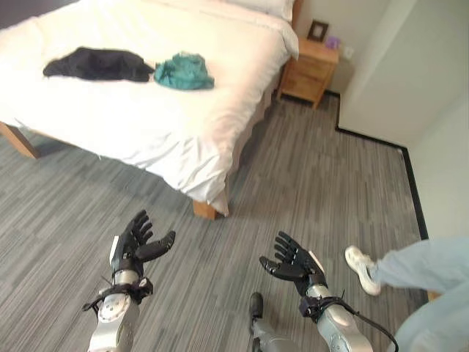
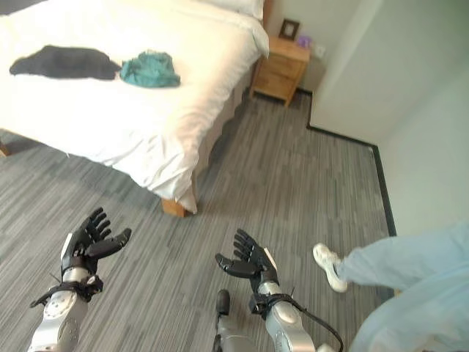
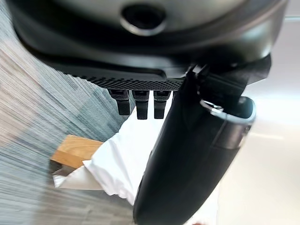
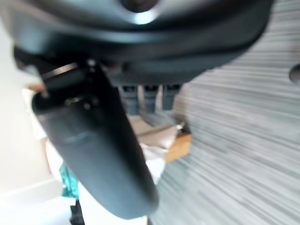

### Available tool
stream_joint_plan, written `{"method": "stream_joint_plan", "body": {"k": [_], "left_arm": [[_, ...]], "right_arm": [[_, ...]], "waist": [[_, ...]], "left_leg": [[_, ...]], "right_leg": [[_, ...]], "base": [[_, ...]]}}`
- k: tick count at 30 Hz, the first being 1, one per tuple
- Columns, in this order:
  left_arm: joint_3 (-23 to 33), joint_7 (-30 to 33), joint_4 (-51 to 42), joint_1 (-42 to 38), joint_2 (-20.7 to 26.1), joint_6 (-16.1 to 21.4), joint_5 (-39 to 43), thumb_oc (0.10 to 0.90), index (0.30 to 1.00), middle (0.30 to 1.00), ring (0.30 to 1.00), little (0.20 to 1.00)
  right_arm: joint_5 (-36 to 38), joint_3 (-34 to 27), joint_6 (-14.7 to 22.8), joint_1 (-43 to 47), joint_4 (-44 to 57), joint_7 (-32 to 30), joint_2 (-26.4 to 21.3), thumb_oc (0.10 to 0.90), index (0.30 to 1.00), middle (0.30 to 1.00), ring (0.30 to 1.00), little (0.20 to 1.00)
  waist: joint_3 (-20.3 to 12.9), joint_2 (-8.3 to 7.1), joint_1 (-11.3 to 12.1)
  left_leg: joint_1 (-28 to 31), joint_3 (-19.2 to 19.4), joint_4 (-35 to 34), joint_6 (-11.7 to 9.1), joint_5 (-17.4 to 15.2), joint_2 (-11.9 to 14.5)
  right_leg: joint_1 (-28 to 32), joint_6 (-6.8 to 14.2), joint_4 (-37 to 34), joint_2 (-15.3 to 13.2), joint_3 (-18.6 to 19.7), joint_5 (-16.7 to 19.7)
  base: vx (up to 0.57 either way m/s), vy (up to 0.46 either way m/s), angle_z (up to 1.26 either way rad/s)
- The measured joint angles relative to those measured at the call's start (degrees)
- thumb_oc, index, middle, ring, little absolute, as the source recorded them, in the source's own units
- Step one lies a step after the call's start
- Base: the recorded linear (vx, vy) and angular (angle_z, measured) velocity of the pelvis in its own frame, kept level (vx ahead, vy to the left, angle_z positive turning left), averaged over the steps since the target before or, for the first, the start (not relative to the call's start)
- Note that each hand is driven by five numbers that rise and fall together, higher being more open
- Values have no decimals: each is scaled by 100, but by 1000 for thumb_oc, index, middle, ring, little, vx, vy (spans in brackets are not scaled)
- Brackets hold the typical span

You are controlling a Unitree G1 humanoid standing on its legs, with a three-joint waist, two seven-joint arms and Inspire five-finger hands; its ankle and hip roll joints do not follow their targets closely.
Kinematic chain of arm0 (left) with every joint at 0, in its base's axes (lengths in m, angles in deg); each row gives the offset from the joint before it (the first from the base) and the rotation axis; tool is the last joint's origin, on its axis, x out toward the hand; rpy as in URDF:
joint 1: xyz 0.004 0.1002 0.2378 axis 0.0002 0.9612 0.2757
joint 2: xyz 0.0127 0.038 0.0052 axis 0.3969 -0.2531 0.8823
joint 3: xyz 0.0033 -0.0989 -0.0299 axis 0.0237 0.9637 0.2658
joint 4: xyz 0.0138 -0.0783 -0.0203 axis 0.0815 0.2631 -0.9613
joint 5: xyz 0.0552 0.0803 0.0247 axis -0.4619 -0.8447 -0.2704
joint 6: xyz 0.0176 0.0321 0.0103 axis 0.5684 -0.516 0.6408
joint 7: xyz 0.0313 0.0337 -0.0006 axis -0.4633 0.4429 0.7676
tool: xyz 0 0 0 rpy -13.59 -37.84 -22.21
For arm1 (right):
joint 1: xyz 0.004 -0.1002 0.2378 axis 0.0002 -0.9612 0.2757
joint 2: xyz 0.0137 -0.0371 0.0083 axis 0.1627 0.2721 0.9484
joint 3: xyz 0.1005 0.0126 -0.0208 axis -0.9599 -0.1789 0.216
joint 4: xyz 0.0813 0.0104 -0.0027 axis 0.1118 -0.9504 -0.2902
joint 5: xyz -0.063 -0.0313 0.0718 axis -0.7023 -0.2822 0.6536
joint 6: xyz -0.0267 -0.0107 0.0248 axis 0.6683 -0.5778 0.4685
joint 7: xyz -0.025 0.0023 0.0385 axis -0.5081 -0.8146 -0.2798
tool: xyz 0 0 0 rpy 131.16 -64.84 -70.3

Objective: Pick up bed clothes into laundry basket.

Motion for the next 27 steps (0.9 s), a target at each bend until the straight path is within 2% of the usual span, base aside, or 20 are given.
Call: {"method": "stream_joint_plan", "body": {"k": [1, 2, 3, 4, 5, 6, 7, 8, 9, 10, 11, 12, 13, 14, 15, 16, 17, 19, 21, 27], "left_arm": [[-45, -15, 38, 18, -78, -2, -4, 800, 900, 900, 900, 900], [-114, -20, 13, -11, -132, 5, 5, 800, 900, 900, 900, 900], [-168, -20, -16, -84, -109, 6, 9, 800, 900, 900, 900, 900], [-165, -24, -158, -208, -24, 23, 14, 800, 900, 900, 900, 900], [-160, -9, -243, -172, 76, 37, 18, 800, 900, 900, 900, 900], [-200, -19, -335, -304, 214, 52, 21, 800, 900, 900, 900, 900], [-172, -9, -464, -371, 273, 60, 26, 800, 900, 900, 900, 900], [-127, -13, -458, -359, 329, 30, 26, 800, 900, 900, 900, 900], [-131, 8, -420, -309, 325, 8, 38, 800, 900, 900, 900, 900], [-173, -18, -376, -233, 327, 4, 54, 800, 900, 900, 900, 900], [-207, -24, -368, -233, 313, 2, 55, 800, 900, 900, 900, 900], [-255, -56, -381, -236, 300, 9, 54, 800, 900, 900, 900, 900], [-299, -49, -394, -193, 290, 9, 53, 800, 900, 900, 900, 900], [-307, -51, -395, -116, 279, 9, 45, 800, 900, 900, 900, 900], [-302, -50, -390, -70, 287, 9, 45, 800, 900, 900, 900, 900], [-277, -44, -352, -46, 320, 6, 50, 800, 900, 900, 900, 900], [-280, -63, -356, -58, 322, 6, 50, 800, 900, 900, 900, 900], [-287, -73, -365, -136, 327, 12, 51, 800, 900, 900, 900, 900], [-276, -137, -444, -227, 350, 21, 53, 800, 900, 900, 900, 900], [-179, -163, -493, -287, 477, 44, 66, 800, 900, 900, 900, 900]], "right_arm": [[15, 0, -1, 30, -34, -1, -109, 800, 900, 900, 900, 900], [84, -12, 5, 113, -21, 4, -271, 800, 900, 900, 900, 900], [146, -66, 12, 128, -11, 2, -310, 800, 900, 900, 900, 900], [225, -213, 4, 222, 19, -49, -255, 800, 900, 900, 900, 900], [235, -212, 24, 305, 31, -63, -226, 800, 900, 900, 900, 900], [272, -286, 172, 426, 233, -108, -325, 800, 900, 900, 900, 900], [307, -375, 200, 647, 299, -156, -332, 800, 900, 900, 900, 900], [360, -460, 219, 844, 327, -199, -240, 800, 900, 900, 900, 900], [422, -527, 261, 994, 339, -267, -166, 800, 900, 900, 900, 900], [451, -500, 300, 1027, 398, -255, -205, 800, 900, 900, 900, 900], [453, -497, 345, 1026, 427, -252, -251, 800, 900, 900, 900, 900], [454, -504, 385, 1017, 427, -253, -315, 800, 900, 900, 900, 900], [449, -441, 377, 1003, 412, -252, -376, 800, 900, 900, 900, 900], [437, -337, 367, 988, 400, -244, -428, 800, 900, 900, 900, 900], [412, -239, 340, 994, 393, -235, -418, 800, 900, 900, 900, 900], [403, -103, 289, 956, 385, -210, -369, 800, 900, 900, 900, 900], [367, -54, 266, 891, 397, -105, -364, 800, 900, 900, 900, 900], [368, -72, 246, 712, 387, -64, -243, 800, 900, 900, 900, 900], [369, -119, 231, 465, 397, 2, -171, 800, 900, 900, 900, 900], [415, -299, 171, 143, 356, 17, 122, 800, 900, 900, 900, 900]], "waist": [[-77, 78, 0], [-49, 104, -12], [-35, 80, -31], [73, -247, 45], [105, -386, 113], [269, -622, 117], [438, -780, 308], [583, -890, 451], [703, -924, 547], [731, -861, 575], [775, -788, 574], [842, -703, 570], [829, -533, 684], [745, -388, 681], [760, -292, 786], [747, -364, 817], [743, -371, 804], [734, -396, 789], [721, -401, 657], [662, -460, 590]], "left_leg": [[-169, 91, 592, -300, 43, -30], [-556, 321, 1640, -476, 74, -71], [-808, 515, 2207, -396, 93, -12], [-1068, 886, 2783, -274, 62, 218], [-1182, 902, 2784, -212, 49, 247], [-1957, 1207, 3715, 116, 184, 365], [-2401, 1370, 4000, 200, 149, 423], [-2680, 1534, 3770, 179, 132, 440], [-2821, 1509, 3288, 61, 188, 443], [-2956, 1611, 2547, -147, 306, 520], [-3032, 1647, 2092, -215, 395, 501], [-3148, 1633, 1438, -389, 582, 452], [-3149, 1662, 784, -388, 992, 381], [-3012, 1443, 168, -439, 1036, 276], [-2712, 1171, -181, -332, 1593, 225], [-2502, 1289, -381, -289, 1616, 155], [-2349, 1362, -509, -146, 1791, 71], [-1998, 1370, -721, 24, 1868, -111], [-1792, 1373, -848, 100, 1918, -161], [-1645, 1506, -1137, 177, 1969, -160]], "right_leg": [[76, -126, 60, 53, -24, -104], [264, -246, 64, 94, -26, -239], [358, -327, 63, 107, 4, -345], [740, -301, -92, 113, 245, -499], [856, -416, -146, 112, 348, -631], [949, -475, -135, 89, 518, -903], [1032, -480, -139, 82, 688, -919], [1222, -599, -242, 64, 824, -1010], [1423, -443, -294, 8, 862, -965], [1668, -400, -447, -33, 807, -1029], [1795, -385, -472, -24, 790, -1082], [1890, -297, -457, -59, 816, -1231], [1927, -190, -352, -4, 824, -1278], [1958, -80, -320, 18, 959, -1446], [1967, 35, -188, 4, 1065, -1550], [1962, 155, -110, -115, 1085, -1611], [1979, 322, -42, -231, 1007, -1675], [2197, 492, -44, -434, 940, -1624], [2339, 702, -131, -527, 819, -1496], [2431, 981, -367, -602, 813, -1318]], "base": [[273, -212, 41], [136, -139, 57], [335, -423, 74], [257, -420, 47], [365, -514, 60], [281, -277, 3], [333, -160, -12], [413, -91, -71], [526, -52, -51], [410, -31, -27], [344, 0, -2], [255, 21, -24], [388, 31, -51], [366, 42, -94], [323, 54, -98], [332, 112, -95], [306, 133, -66], [221, 139, -39], [90, 109, -8], [57, 106, -15]]}}
